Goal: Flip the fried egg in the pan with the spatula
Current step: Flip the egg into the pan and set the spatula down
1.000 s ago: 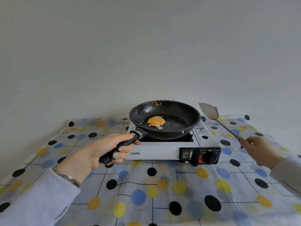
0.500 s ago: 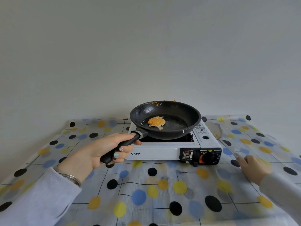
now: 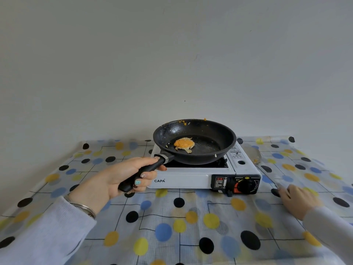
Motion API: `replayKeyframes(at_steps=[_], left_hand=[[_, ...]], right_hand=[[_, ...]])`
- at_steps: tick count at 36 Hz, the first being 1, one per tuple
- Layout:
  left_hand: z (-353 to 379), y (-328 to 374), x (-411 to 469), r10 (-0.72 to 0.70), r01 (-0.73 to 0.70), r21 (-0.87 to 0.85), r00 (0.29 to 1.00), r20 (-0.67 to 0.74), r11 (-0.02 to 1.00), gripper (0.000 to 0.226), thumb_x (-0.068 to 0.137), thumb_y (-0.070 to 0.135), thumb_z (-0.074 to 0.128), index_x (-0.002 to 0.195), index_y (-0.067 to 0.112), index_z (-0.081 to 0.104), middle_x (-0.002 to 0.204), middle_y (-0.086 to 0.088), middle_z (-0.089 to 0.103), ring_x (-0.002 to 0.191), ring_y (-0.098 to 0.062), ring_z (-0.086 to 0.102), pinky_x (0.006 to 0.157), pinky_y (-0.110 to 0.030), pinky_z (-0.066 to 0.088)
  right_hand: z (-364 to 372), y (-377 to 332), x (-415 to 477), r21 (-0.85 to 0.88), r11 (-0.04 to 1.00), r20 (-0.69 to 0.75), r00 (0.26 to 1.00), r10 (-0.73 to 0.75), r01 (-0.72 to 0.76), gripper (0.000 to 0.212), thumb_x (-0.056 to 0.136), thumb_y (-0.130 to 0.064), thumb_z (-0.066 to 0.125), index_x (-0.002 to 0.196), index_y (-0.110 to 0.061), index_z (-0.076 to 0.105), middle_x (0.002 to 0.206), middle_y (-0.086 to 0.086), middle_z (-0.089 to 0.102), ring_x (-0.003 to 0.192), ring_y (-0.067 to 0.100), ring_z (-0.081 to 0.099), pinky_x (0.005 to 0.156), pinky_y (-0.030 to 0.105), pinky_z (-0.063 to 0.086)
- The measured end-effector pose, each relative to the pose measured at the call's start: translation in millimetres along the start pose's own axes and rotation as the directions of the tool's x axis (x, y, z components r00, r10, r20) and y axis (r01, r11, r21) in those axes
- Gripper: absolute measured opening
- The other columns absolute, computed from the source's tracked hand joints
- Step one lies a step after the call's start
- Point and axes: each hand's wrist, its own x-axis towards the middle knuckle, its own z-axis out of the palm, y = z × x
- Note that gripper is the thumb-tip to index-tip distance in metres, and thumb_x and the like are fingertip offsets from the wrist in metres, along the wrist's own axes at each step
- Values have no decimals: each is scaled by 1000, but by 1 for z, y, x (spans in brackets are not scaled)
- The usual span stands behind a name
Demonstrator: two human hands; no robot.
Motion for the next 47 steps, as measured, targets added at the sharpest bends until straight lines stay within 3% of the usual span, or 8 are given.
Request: replayKeyframes(at_steps=[8,24,34,39,43,47], left_hand=[[2,1,-2,0,0,0,1000,-10,1000,32,96,28,40,100,1,56,46,4,32,29,-5,32,30,-17,29],[4,4,-4,-13,12,-14,1000,-15,1000,31,97,28,39,100,1,55,46,3,34,29,-5,33,29,-16,30],[3,3,-3,-13,13,12,1000,-6,1000,32,97,28,38,101,2,55,46,4,34,30,-6,34,29,-16,30],[-2,2,-4,0,-2,89,1000,22,996,38,87,36,50,102,2,59,52,1,39,35,-8,38,33,-18,34],[-5,2,-6,4,-9,157,999,32,988,48,82,42,55,107,1,60,57,0,43,39,-9,40,37,-19,35],[-7,4,-10,21,-20,280,1000,-1,960,53,83,46,53,111,2,62,59,1,49,44,-10,43,41,-19,37]], right_hand=[[2,-3,3,-152,988,2,999,-33,33,44,99,-40,27,66,-17,44,63,-2,52,53,11,46,47,22,34],[9,7,10,-250,962,-27,993,-118,107,41,96,-49,23,78,-23,50,69,-6,56,60,7,54,50,21,38],[-3,4,6,-331,934,6,990,-144,138,52,93,-58,17,77,-22,51,79,-3,60,76,15,60,67,24,46],[-11,5,11,-326,938,48,993,-112,121,56,91,-61,18,64,-20,44,68,-5,57,62,12,55,57,23,42],[-19,0,15,-339,929,4,988,-155,148,51,92,-59,19,62,-23,38,77,-2,61,72,18,57,65,27,45],[-38,-12,12,-267,950,-55,981,-184,163,54,92,-59,19,58,-21,37,64,-5,49,69,21,53,65,31,42]])
